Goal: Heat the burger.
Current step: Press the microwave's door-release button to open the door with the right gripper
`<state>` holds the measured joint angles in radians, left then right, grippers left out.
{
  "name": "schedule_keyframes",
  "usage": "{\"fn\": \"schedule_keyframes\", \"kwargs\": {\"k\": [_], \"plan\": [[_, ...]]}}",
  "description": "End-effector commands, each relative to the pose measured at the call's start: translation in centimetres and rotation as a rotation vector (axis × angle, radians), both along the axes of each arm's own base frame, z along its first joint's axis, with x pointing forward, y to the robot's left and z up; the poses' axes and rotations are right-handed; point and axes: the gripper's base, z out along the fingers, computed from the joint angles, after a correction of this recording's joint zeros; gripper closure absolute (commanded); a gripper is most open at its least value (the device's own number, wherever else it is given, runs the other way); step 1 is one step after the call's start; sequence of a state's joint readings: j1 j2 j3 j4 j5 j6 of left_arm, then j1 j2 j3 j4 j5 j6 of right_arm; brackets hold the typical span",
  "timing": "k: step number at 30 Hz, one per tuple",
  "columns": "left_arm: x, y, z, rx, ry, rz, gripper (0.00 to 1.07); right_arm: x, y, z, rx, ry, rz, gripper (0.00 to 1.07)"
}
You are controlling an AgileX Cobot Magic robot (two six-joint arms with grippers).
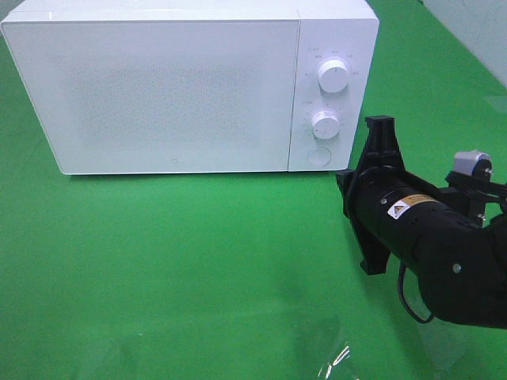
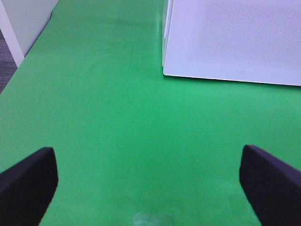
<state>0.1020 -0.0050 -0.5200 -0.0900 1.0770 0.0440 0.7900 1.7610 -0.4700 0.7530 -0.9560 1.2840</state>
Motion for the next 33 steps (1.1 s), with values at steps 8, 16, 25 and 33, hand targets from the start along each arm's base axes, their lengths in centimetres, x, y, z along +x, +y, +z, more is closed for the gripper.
{"fn": "schedule_keyframes", "kwargs": {"k": [8, 16, 25, 33], "plan": [[-0.2, -0.1, 0.0, -0.007, -0.021, 0.001, 0.1, 2.5, 0.7, -1.7, 0.007, 0.054, -0.001, 1.07], [-0.2, -0.1, 0.0, -0.007, -0.021, 0.001, 0.1, 5.3, 0.7, -2.7, 0.011, 0.068, -0.013, 1.07], [-0.2, -0.1, 0.0, -0.007, -0.021, 0.001, 0.1, 7.8, 0.4, -3.6, 0.007, 0.068, -0.033, 1.07], [-0.2, -0.1, 0.0, -0.007, -0.021, 0.001, 0.1, 9.4, 0.3, -4.3, 0.014, 0.069, -0.056, 1.07]]}}
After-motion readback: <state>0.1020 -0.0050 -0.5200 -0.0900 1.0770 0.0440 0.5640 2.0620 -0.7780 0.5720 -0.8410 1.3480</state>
